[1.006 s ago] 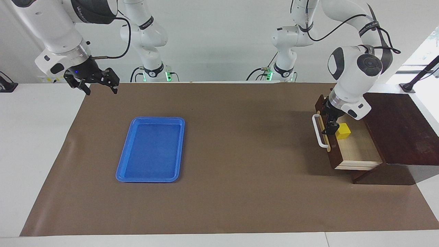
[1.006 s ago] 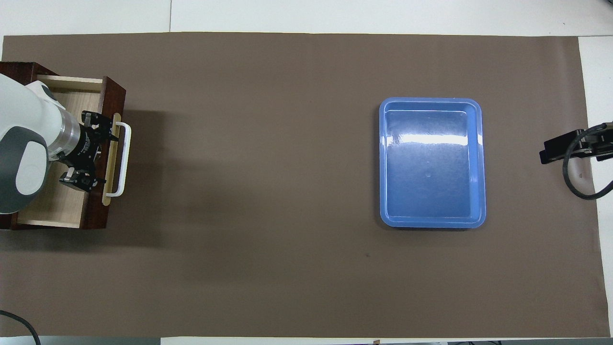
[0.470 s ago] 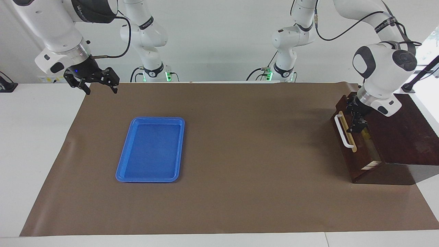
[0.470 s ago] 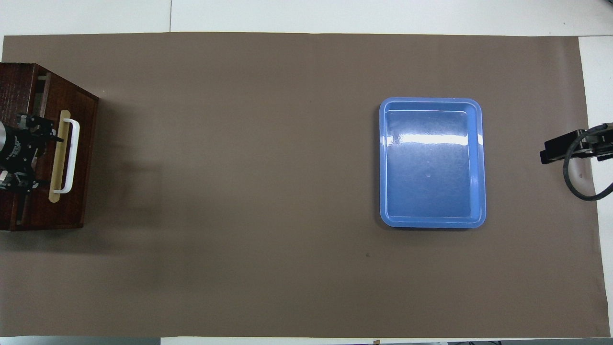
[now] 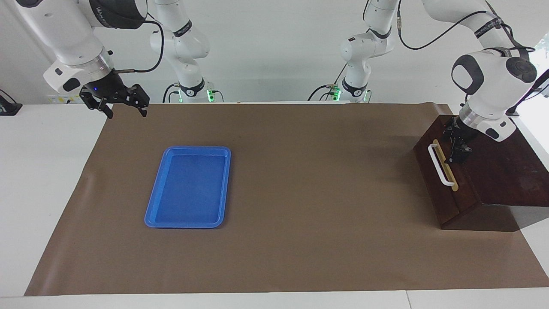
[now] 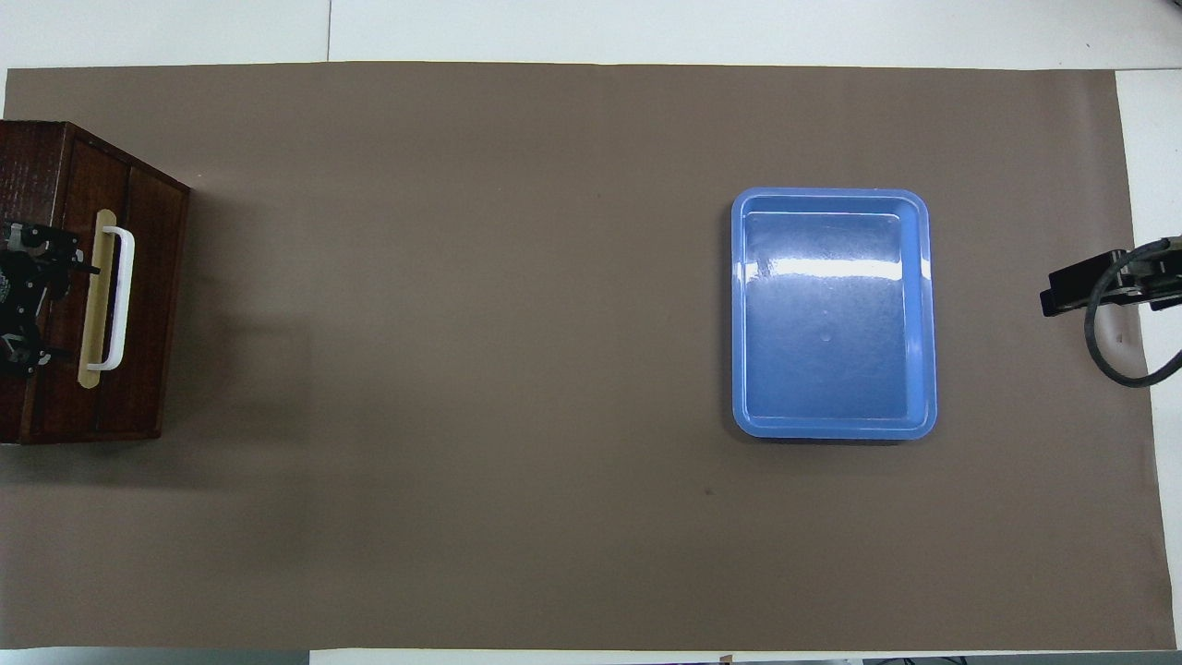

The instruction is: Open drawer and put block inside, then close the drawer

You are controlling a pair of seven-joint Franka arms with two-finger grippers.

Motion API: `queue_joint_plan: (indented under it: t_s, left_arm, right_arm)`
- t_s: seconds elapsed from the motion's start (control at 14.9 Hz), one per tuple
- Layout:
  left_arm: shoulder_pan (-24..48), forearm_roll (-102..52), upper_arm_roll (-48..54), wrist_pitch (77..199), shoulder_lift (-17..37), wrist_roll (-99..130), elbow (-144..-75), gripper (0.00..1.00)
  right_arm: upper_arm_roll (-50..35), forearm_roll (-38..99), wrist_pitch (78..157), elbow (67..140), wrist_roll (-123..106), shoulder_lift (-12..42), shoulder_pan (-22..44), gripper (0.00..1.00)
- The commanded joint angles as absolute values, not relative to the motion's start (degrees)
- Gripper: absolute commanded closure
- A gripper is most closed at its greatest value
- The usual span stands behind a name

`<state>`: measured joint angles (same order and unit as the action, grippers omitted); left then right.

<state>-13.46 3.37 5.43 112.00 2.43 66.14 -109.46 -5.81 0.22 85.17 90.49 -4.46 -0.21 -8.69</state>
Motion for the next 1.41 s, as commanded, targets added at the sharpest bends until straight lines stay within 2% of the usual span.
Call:
queue_joint_plan:
  t_s: [0.0,0.4,0.54,1.07,1.34]
  left_arm:
    - [-11.0,4.5,5.4,108.7,-2.5,65.7,-109.9,0.0]
    - [-0.5,3.5,6.0,101.8,-8.2,66.3,-107.8,0.0]
    - [2.1,1.2,6.0,101.8,-8.1,61.9,-105.7,0.0]
    - [2.1,0.4,5.2,101.7,-8.1,19.1,-104.3,0.0]
    - [2.5,0.4,5.0,101.6,-7.8,12.5,-103.3,0.0]
  right_arm:
    - [-5.7,-1.3,85.3,91.4,-3.6,-1.1,-8.4,0.0]
    - [-5.7,-1.3,85.5,91.4,-3.5,-1.1,-8.3,0.0]
    - [-5.7,-1.3,85.5,91.4,-3.5,-1.1,-8.3,0.0]
    - [-5.8,-1.3,85.5,91.3,-3.5,-1.1,-8.3,0.0]
    - [-5.8,-1.3,85.5,91.3,-3.5,-1.1,-8.3,0.0]
